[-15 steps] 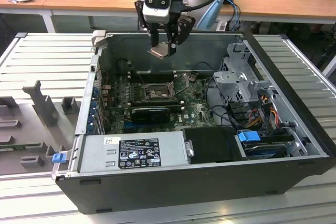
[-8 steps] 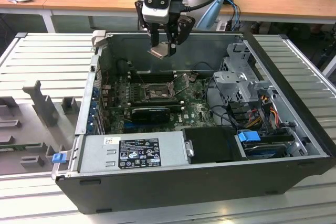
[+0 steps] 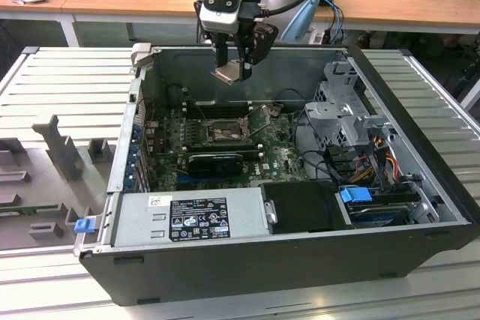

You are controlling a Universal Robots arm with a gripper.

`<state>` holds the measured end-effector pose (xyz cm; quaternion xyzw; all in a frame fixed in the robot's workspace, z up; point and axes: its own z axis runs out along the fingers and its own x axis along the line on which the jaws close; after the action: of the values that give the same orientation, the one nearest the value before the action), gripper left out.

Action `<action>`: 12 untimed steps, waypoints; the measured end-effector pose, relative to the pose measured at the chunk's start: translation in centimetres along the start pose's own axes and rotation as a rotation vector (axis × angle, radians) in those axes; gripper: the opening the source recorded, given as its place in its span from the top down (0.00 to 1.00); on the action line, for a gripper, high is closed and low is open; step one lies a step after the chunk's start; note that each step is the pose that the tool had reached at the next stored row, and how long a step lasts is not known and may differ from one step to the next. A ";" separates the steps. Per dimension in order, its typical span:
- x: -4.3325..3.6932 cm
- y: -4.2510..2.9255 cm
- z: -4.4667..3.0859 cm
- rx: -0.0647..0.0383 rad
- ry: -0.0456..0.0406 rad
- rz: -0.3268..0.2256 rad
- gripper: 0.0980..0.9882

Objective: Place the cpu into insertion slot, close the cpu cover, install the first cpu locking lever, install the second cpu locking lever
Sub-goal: 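Place the cpu into insertion slot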

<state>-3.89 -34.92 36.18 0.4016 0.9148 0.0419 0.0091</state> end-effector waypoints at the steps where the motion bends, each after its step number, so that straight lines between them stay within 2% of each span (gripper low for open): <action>1: 0.00 0.00 0.00 0.000 -0.0004 0.005 0.52; 6: 0.00 0.00 0.04 0.000 -0.0013 0.016 0.52; 10: -0.01 -0.04 0.46 0.002 -0.0048 0.024 0.52; 12: -0.01 -0.05 0.60 0.002 -0.0069 0.050 0.52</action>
<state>-3.89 -34.92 35.58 0.4244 0.9045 0.0398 0.0108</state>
